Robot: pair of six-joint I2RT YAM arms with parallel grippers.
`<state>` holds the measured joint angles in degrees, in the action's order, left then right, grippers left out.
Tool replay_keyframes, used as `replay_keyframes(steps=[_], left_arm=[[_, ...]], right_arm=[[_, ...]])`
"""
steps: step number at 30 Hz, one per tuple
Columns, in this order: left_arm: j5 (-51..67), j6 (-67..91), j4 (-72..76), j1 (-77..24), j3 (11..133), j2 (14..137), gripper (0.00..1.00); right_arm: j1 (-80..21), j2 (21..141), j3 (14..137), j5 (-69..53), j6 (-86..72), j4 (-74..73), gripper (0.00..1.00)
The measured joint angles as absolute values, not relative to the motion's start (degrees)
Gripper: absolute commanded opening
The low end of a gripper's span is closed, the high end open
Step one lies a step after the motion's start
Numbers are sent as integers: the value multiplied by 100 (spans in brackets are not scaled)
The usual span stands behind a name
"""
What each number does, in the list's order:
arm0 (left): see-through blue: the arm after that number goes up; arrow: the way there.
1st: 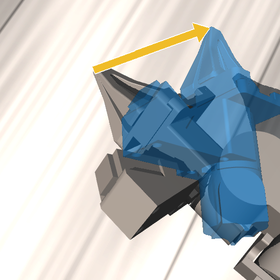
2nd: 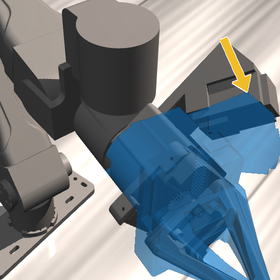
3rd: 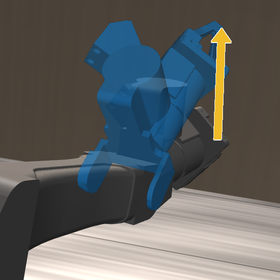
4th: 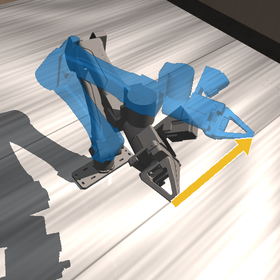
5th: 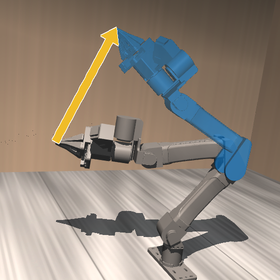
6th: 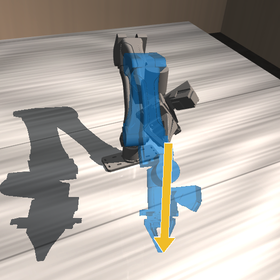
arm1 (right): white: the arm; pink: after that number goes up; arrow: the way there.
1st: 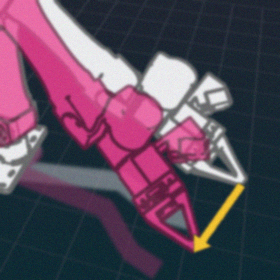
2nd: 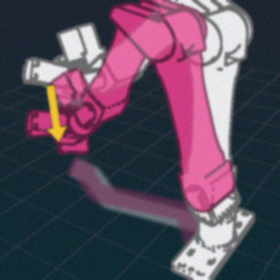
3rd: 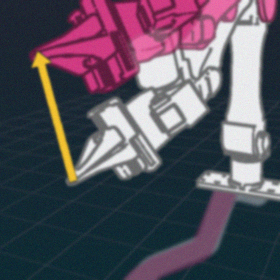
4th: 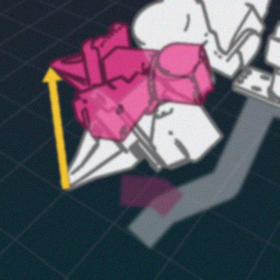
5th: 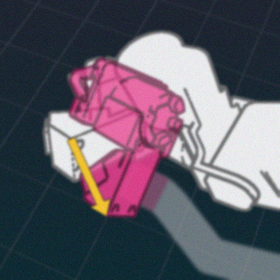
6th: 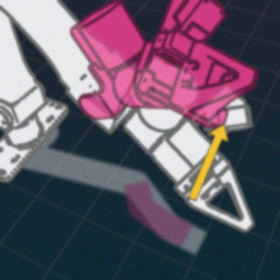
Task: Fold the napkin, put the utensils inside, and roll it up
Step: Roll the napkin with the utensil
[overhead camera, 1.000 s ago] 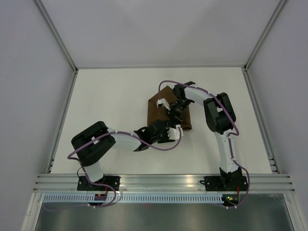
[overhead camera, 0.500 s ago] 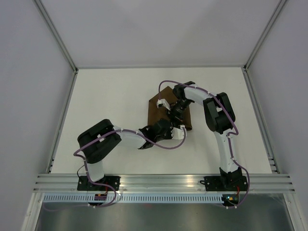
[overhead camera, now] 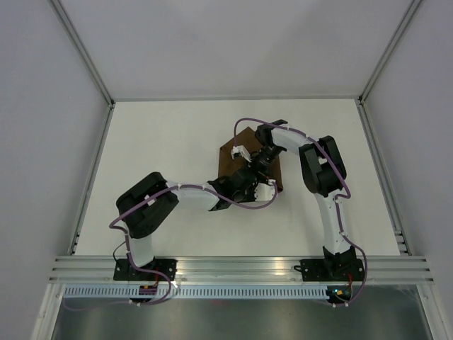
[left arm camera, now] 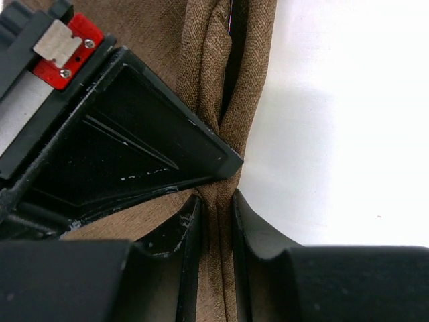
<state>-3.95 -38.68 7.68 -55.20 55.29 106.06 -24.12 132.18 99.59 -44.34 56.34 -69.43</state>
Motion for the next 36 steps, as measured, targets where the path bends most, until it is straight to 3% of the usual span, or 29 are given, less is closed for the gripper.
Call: replay_keyframes(steps=[18, 29, 36], left_arm=[[1096, -3203, -495, -4912, 6425, 10864, 2], [1946, -2963, -1363, -4532, 7067, 11168, 2], [2862, -2759, -2298, -4145, 7894, 11686, 2]], right_arm=[[-2097, 13061, 9795, -4718, 5492, -7078, 51], [-1391, 12501, 9664, -4840, 4952, -6466, 52], [-886, 11651, 8838, -5096, 4501, -5492, 49]])
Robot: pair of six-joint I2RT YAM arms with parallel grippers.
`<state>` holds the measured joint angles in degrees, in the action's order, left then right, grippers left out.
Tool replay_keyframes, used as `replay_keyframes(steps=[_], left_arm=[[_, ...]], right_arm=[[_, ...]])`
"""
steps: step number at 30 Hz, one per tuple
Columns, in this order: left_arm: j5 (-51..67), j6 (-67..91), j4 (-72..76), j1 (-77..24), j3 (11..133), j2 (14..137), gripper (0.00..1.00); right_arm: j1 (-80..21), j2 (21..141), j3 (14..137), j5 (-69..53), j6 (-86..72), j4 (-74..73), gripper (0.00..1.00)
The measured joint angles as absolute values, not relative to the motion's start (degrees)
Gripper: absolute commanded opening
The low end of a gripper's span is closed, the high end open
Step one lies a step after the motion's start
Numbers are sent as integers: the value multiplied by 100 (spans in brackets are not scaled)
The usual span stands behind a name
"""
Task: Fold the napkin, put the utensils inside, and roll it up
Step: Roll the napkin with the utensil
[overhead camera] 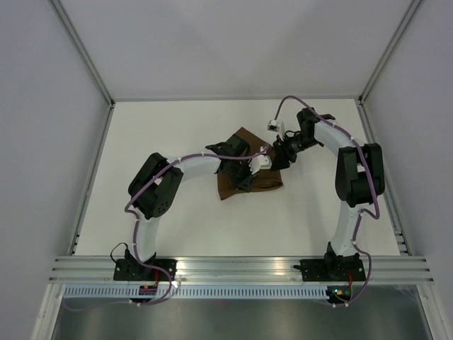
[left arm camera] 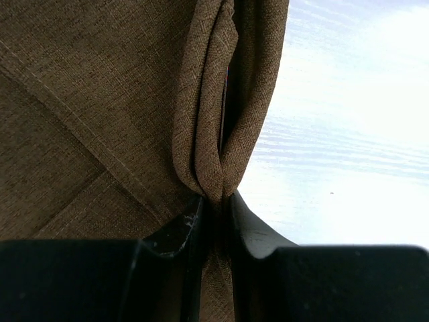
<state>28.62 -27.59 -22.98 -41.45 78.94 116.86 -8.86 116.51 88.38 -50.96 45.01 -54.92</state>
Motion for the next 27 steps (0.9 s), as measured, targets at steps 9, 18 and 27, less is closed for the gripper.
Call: replay_keyframes(steps=[9, 18, 27], left_arm=[[4294, -2534, -3454, -3599, 9004, 12549, 2], [5221, -2418, -4724, -3371, 10180, 13467, 2], [5933, -2257, -5498, -3371, 10650, 14033, 2]], right_arm=[[-670, 9174, 6123, -4729, 4178, -3321, 49], [-1938, 7942, 4372, -3479, 4386, -1498, 50], [-3301, 8071, 3459, -2134, 4792, 56, 51]])
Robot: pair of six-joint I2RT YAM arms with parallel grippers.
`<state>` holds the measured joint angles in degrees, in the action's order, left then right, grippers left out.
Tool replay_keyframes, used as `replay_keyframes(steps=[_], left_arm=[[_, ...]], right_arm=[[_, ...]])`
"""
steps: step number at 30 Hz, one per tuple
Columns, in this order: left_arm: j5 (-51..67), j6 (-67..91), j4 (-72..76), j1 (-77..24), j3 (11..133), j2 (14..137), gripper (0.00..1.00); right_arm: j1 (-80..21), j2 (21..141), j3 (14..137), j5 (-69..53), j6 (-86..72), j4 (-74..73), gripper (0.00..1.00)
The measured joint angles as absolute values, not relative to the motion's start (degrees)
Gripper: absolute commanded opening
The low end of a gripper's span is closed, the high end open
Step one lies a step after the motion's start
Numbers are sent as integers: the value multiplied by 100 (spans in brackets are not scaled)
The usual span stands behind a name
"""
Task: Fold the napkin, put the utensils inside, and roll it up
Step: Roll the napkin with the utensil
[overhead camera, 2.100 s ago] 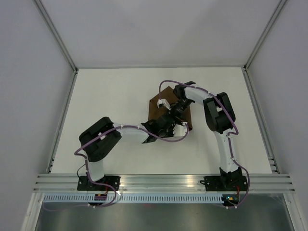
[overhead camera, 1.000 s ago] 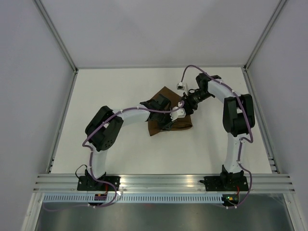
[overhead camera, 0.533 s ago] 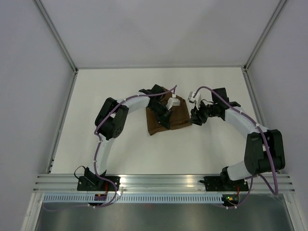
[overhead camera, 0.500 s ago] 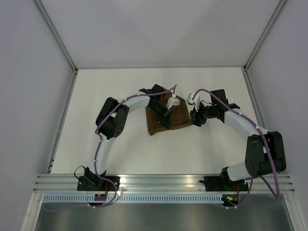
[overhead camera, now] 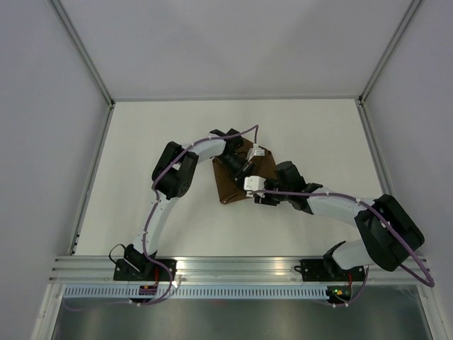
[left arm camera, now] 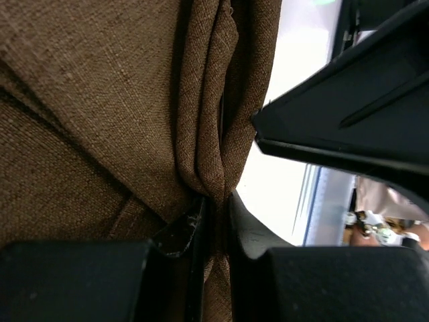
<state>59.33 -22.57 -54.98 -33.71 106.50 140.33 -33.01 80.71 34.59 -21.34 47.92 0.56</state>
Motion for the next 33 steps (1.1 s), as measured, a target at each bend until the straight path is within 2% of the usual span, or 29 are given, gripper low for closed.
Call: replay_keyframes(steps=[8, 15, 18, 19, 23, 26, 28, 33], left_arm=[[6246, -2233, -5808, -3358, 10659, 14191, 2], [6311, -2233, -5865, -3336, 10659, 14217, 2], [6368, -2233, -5924, -3315, 10663, 14258, 2], [6394, -2233, -5957, -3306, 10665, 14274, 2], [6434, -2235, -6018, -3260, 10667, 14289, 2], [6434, -2235, -6042, -3223, 10667, 14289, 8], [6434, -2235, -6049, -3216, 10667, 14289, 16], [6407, -2237, -6082, -3183, 10667, 14289, 35]], right_arm=[[-3986, 8364, 3304, -1546, 5146, 657, 51], [-4204, 8558, 3323, -1356, 5380, 707, 50], [-4217, 8711, 3472, -1293, 5492, 685, 47], [-4217, 8750, 3505, -1293, 5527, 681, 42], [-4228, 8903, 3704, -1278, 5645, 456, 33], [-4228, 9006, 3881, -1297, 5728, 220, 25], [-4226, 9067, 4034, -1319, 5767, -5, 20], [-4219, 9260, 4460, -1367, 5822, -637, 13]])
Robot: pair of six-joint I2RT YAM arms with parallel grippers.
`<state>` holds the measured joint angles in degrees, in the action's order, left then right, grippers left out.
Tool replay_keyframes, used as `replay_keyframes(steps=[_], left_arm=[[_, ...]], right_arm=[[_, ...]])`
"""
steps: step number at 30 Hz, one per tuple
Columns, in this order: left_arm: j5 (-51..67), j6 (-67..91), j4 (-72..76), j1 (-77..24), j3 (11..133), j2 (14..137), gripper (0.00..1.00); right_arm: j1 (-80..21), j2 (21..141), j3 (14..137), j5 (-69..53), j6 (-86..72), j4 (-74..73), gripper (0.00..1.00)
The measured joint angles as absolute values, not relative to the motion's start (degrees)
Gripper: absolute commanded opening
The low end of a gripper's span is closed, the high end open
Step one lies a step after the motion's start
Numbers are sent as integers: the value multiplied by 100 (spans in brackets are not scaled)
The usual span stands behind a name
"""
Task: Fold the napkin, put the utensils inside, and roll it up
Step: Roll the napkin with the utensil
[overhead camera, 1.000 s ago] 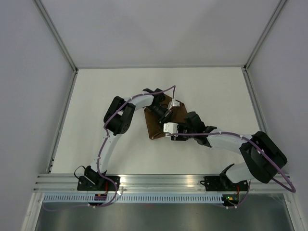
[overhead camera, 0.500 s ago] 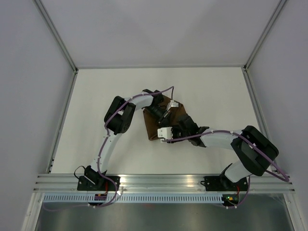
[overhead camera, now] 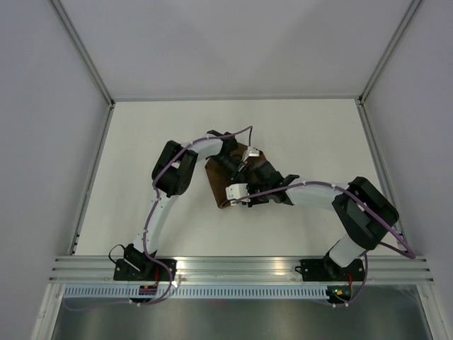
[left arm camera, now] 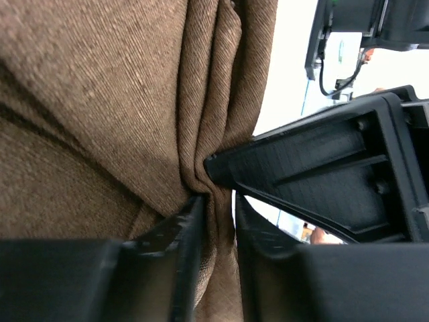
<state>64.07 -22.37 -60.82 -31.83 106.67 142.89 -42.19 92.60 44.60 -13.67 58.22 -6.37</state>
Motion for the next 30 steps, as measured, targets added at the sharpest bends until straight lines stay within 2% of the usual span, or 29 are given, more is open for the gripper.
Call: replay_keyframes(steps=[6, 18, 24, 30], left_arm=[[6348, -2209, -6204, -3085, 10661, 14171, 47], [5334, -1356, -4700, -2705, 10197, 13159, 47], [4274, -473, -3704, -2362, 9522, 12283, 47], [2738, 366, -2587, -2119, 8434, 10822, 48]], right_arm=[[-4163, 9550, 5039, -1496, 5826, -1444, 10], [-3780, 10346, 6322, -2392, 5837, -2987, 8], [-3470, 10925, 7150, -3004, 5955, -3970, 9], [-3103, 11692, 8154, -3701, 6184, -5162, 9]])
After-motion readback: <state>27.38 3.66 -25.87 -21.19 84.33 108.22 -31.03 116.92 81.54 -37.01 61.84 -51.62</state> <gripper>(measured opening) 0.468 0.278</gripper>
